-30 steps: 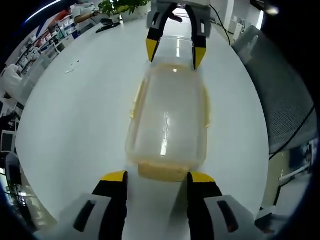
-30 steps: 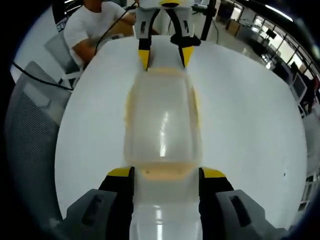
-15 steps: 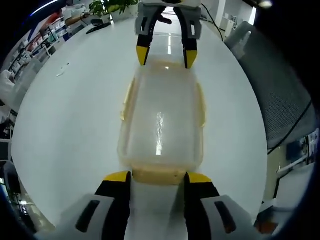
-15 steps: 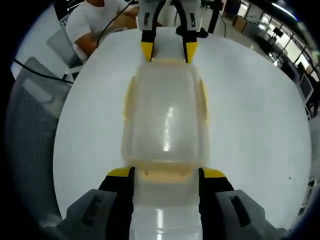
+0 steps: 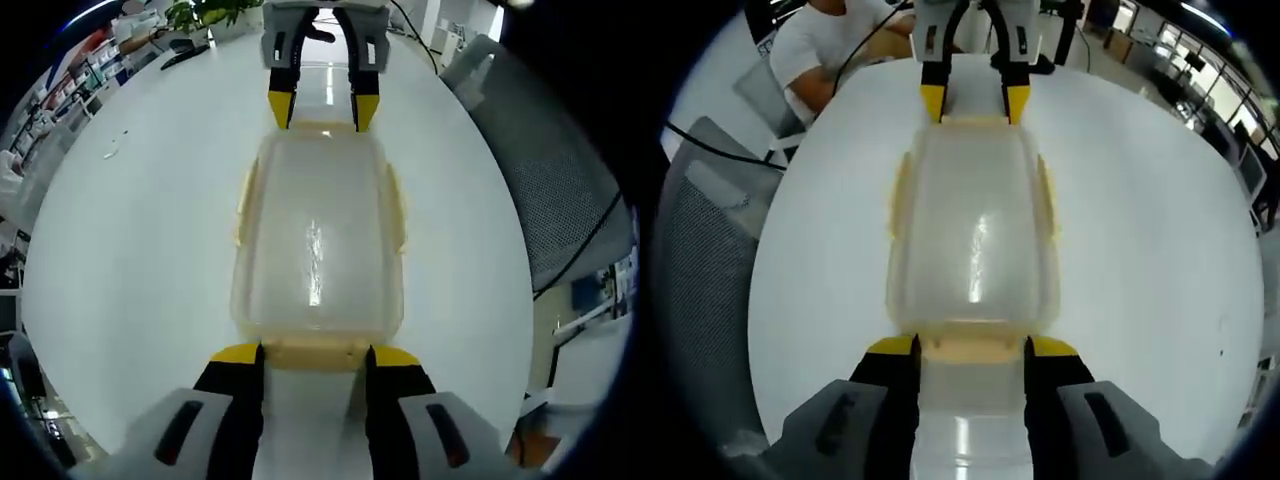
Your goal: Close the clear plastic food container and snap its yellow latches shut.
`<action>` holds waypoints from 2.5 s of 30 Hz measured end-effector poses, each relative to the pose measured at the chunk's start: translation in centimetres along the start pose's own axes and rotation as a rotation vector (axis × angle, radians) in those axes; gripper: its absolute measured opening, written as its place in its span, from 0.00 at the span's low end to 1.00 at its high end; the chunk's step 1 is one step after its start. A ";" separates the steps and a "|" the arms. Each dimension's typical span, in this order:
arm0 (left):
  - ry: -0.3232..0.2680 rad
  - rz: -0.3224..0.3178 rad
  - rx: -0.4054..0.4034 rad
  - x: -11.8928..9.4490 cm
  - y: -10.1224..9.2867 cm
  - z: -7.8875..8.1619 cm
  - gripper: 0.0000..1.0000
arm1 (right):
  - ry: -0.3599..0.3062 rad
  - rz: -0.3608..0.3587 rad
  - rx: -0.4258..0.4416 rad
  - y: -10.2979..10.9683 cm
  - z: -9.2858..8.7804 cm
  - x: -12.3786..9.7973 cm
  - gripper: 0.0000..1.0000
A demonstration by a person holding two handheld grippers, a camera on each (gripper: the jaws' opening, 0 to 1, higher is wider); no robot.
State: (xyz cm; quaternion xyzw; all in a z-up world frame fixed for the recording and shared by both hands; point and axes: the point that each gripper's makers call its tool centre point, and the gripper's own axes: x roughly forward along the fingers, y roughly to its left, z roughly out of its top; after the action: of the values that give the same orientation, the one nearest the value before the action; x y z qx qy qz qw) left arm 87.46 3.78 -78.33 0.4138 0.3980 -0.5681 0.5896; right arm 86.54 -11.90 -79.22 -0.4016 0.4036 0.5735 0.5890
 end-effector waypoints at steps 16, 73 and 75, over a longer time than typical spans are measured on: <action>0.011 -0.009 -0.012 -0.9 -0.5 -0.2 0.33 | -0.006 0.005 -0.001 0.3 0.4 -0.3 0.36; -0.013 0.028 0.024 -5.7 -1.4 9.2 0.33 | -0.039 -0.036 -0.018 1.3 -3.6 -10.9 0.36; -0.015 0.027 0.027 -5.5 -1.3 9.8 0.33 | -0.035 -0.038 -0.012 1.4 -4.2 -11.0 0.36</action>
State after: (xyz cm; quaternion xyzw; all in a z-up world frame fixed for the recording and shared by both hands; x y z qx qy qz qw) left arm 86.00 -3.57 -69.90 0.4227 0.3803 -0.5685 0.5945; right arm 84.92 -19.69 -70.37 -0.4025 0.3820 0.5719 0.6042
